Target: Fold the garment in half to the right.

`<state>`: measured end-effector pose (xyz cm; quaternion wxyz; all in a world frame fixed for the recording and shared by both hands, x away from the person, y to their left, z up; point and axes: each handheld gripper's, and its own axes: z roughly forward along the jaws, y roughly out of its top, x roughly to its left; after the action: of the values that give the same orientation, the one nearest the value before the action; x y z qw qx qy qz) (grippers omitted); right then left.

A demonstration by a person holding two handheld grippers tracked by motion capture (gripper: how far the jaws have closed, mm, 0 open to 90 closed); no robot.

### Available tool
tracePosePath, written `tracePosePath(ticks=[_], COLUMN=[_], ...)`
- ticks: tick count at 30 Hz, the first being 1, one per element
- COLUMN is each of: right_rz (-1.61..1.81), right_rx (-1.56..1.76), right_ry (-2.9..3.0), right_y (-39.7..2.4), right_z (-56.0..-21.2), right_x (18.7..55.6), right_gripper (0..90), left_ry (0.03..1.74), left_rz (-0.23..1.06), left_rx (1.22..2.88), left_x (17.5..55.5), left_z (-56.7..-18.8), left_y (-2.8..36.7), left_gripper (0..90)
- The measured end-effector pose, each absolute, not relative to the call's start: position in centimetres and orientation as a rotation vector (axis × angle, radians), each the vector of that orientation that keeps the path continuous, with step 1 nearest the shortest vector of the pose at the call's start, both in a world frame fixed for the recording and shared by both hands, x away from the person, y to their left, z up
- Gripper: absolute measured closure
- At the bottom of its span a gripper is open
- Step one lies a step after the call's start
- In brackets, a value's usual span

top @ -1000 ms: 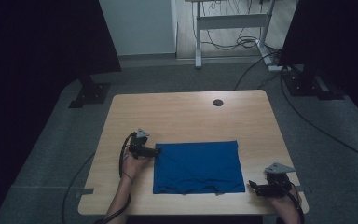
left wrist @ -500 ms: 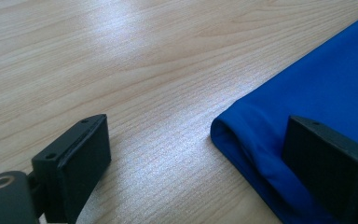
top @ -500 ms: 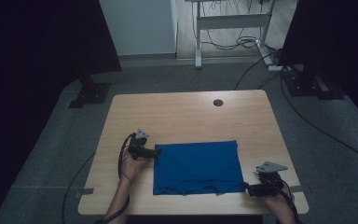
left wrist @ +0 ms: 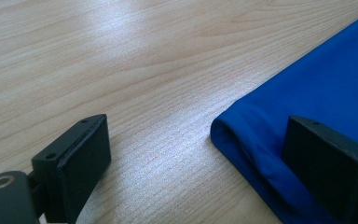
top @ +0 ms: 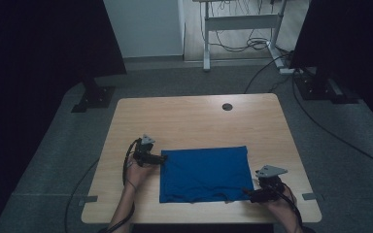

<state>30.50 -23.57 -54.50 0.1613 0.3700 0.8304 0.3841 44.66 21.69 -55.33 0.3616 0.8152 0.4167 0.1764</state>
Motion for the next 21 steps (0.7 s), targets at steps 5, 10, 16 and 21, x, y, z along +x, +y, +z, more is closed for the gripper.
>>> tracePosePath(ticks=[5,10,16,21], right_rz=[1.118,1.136,1.140,1.145], right_rx=[1.054,1.028,0.996,0.978], right_ry=[2.384,2.401,2.423,2.434], right_y=[-22.5,-21.4,-19.9,-18.8], right_z=[-54.3,-54.3,-54.5,-54.6], right_x=[30.9,31.0,31.3,31.4], right_gripper=[8.7,8.7,8.5,8.5], left_ry=[1.074,1.074,1.074,1.074], left_rz=[0.454,0.454,0.455,0.455], left_rx=[2.100,2.100,2.100,2.100], left_x=[44.7,44.7,44.7,44.6], left_z=[-55.3,-55.3,-55.3,-55.3], left_y=[21.7,21.7,21.7,21.7], left_gripper=[7.9,8.0,7.9,7.9])
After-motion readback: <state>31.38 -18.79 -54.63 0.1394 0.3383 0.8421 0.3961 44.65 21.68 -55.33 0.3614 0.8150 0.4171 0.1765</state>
